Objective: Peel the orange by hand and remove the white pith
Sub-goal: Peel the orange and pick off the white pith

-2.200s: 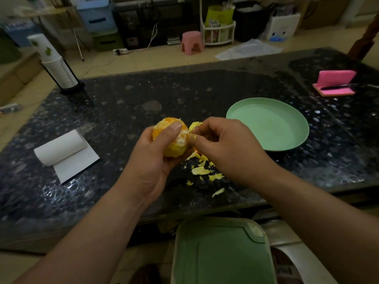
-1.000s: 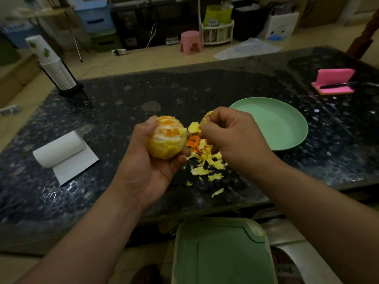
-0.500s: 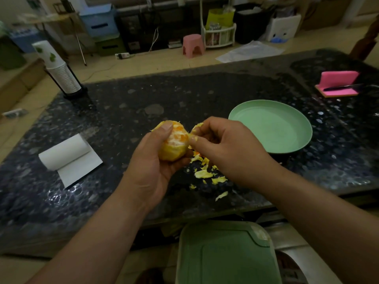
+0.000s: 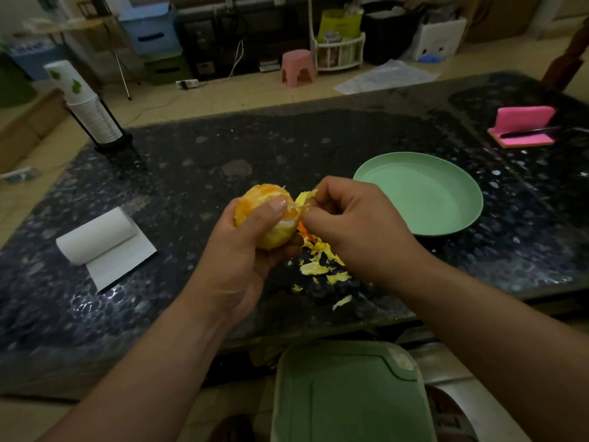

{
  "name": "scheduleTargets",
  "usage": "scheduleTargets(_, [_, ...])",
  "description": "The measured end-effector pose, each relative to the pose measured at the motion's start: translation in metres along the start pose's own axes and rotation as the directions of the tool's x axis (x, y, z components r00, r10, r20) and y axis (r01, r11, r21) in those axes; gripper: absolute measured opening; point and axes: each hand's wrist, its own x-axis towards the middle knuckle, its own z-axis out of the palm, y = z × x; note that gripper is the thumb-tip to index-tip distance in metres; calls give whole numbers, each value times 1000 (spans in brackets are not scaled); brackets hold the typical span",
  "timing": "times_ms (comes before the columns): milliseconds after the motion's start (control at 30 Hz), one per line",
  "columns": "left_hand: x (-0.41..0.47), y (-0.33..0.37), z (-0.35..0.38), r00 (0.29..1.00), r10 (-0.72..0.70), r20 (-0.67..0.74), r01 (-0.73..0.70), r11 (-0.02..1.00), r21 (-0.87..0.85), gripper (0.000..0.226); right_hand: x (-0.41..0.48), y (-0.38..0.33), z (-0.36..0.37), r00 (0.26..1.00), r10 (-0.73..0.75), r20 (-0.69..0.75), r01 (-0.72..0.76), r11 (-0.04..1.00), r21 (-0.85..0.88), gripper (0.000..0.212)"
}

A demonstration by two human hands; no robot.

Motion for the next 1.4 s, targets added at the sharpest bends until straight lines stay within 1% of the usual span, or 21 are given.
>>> scheduleTargets(100, [-1,2,-1,996,-68,60,73,994,-78,58,0,0,-1,1000,-1,16,0,998,65,14])
scheduleTargets(233, [-3,5,-5,982,-123,147,148,974,-170,38,3,3,-2,999,26,-30,-23,997,72,11])
scheduleTargets(267, [-2,6,-7,977,-127,171,160,969,-190,38,4,4,-4,998,39,-43,-35,996,76,11])
scheduleTargets(367, [-2,9,-11,967,-125,222,168,968,-188,54,7,7,-11,997,67,-26,-66,997,40,16])
scheduleTargets(467, [-3,10,-10,975,-132,178,161,974,-159,49,8,8,-10,994,104,44,-103,994,-39,16])
scheduleTargets(567, [-2,7,-8,980,-149,130,167,976,-143,51,8,15,-5,985,159,68,-148,978,-145,34])
scheduleTargets(600, [-2,6,-7,981,-157,117,172,975,-140,52,9,17,-4,984,165,64,-148,966,-213,34])
scheduleTargets(667, [-1,3,-6,980,-168,103,181,975,-132,51,10,21,-4,986,157,53,-129,927,-352,23])
scheduleTargets(700, [0,1,-6,980,-172,99,184,974,-129,50,10,22,-5,988,147,44,-117,909,-399,22])
scheduleTargets(733, [0,0,-6,980,-175,96,186,974,-126,50,11,22,-5,992,126,28,-103,902,-418,21])
scheduleTargets(800, [2,-2,-6,981,-171,88,181,976,-120,46,10,19,-6,998,69,5,-62,916,-397,12])
scheduleTargets(867, [3,-2,-7,984,-156,83,165,980,-111,46,8,12,-8,999,36,14,-30,954,-300,7])
scheduleTargets(933, [4,-1,-8,986,-138,96,147,985,-91,51,6,6,-9,998,29,55,-17,976,-215,2])
scheduleTargets(1000, [5,-1,-9,987,-125,100,131,990,-57,56,4,4,-8,998,6,66,9,975,-224,5])
scheduleTargets(1100, [5,-3,-8,994,-89,66,89,996,13,61,3,2,-8,999,-12,41,23,957,-291,4])
scheduleTargets(1233, [4,-5,-6,999,-24,33,19,990,139,59,-1,3,-8,997,-55,48,70,907,-414,8])
scheduleTargets(1333, [4,-6,-7,999,19,47,-30,967,251,55,-3,2,-8,995,-89,52,103,869,-484,12])
scheduleTargets(1400, [4,-7,-7,997,34,65,-51,956,288,51,-3,1,-9,994,-89,57,106,872,-478,12])
